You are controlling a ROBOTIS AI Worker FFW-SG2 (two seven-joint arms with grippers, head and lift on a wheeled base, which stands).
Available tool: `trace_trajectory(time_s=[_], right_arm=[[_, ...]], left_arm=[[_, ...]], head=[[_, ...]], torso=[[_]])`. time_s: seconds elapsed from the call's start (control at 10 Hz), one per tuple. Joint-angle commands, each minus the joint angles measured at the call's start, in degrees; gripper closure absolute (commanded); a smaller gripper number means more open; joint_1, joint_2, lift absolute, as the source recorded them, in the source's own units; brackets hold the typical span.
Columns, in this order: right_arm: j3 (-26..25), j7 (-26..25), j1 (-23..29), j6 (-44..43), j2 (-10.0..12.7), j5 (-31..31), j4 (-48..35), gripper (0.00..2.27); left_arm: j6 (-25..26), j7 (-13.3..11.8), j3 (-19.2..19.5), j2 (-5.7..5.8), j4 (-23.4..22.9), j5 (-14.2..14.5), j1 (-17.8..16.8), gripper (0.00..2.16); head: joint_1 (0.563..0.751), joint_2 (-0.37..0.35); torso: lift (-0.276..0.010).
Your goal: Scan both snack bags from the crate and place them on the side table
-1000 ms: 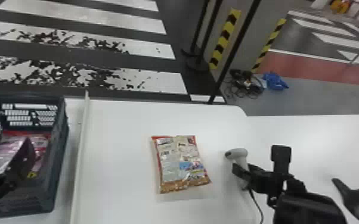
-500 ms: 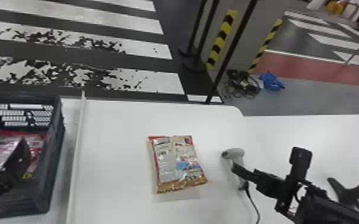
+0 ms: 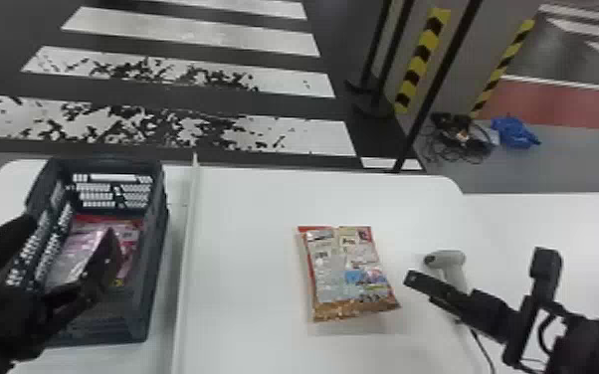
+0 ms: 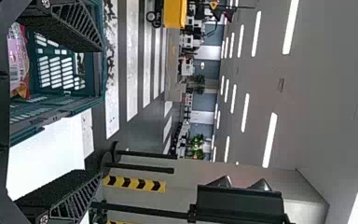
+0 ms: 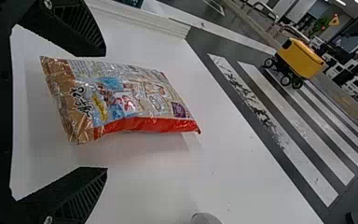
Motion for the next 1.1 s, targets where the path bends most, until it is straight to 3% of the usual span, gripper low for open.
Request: trace_trajectory(time_s=[0.0, 0.4, 1.0], right_arm=[[3.1, 0.1, -0.5, -5.4, 0.1, 2.9, 1.6, 0.06], [11.4, 1.7, -0.9, -14.9, 0.1, 13.3, 5.8, 0.05], [16.4, 3.1, -1.4, -21.7, 0.1, 20.6, 11.4, 0.05]], left_arm=[[0.0, 0.0, -0.1, 0.09, 0.1, 0.1, -0.2, 0.06], [-0.2, -0.1, 0.0, 0.18, 0.2, 0.3, -0.2, 0.06], [-0.2, -0.1, 0.1, 0.44, 0.2, 0.5, -0.1, 0.07]], head=[[0.695, -0.19], [0.695, -0.155], [0.695, -0.103]], torso=[[-0.098], [-0.098], [-0.098]])
